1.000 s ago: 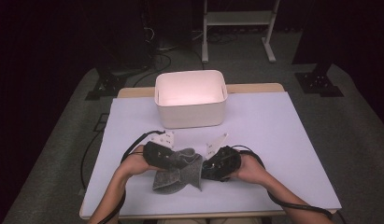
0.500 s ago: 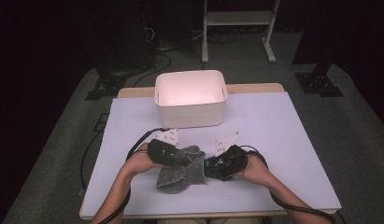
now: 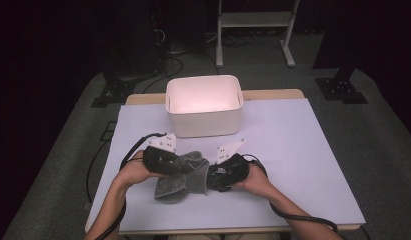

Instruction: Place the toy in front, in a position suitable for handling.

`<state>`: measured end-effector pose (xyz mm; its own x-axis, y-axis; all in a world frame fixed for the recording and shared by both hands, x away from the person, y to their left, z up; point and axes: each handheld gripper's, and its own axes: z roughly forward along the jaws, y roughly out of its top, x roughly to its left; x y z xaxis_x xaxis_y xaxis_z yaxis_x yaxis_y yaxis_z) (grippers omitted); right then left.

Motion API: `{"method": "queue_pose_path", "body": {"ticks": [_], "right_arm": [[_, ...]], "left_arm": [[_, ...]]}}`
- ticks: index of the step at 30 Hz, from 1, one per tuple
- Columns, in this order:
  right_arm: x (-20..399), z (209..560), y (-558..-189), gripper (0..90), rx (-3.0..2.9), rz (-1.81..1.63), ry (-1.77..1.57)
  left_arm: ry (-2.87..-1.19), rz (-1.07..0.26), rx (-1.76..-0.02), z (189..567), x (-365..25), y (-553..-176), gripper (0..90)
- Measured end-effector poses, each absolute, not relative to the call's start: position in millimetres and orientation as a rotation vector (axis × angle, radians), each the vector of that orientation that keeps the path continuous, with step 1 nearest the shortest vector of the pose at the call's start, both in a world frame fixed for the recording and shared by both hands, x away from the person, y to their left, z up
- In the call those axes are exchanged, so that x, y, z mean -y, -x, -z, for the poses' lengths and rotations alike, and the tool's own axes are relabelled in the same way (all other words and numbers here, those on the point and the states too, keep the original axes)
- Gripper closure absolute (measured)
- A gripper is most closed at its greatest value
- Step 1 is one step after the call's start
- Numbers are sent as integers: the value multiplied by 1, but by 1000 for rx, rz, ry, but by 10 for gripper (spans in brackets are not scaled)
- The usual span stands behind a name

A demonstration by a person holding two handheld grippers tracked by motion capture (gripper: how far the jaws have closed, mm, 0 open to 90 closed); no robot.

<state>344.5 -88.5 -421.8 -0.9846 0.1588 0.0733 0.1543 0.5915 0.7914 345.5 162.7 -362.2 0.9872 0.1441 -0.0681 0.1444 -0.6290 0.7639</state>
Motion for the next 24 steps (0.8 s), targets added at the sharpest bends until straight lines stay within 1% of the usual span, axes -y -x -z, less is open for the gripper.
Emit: {"method": "queue_pose_path", "body": {"ticks": [7, 14, 15, 19, 24], "right_arm": [[106, 421, -342, 557, -2794, -1390, -290], [133, 422, -336, 556, -2771, -1406, -340], [144, 423, -333, 555, -2744, -1457, -370], [153, 419, -330, 555, -2738, -1420, -358], [164, 416, -324, 553, -2720, -1420, -364]], "left_arm": [[-2265, 1, -180, 360, -152, -348, 764], [-2279, 29, -176, 364, -143, -350, 764], [-2281, 45, -166, 368, -139, -351, 764], [-2289, 73, -149, 372, -125, -351, 764], [-2270, 86, -104, 367, -114, -352, 764]]}}
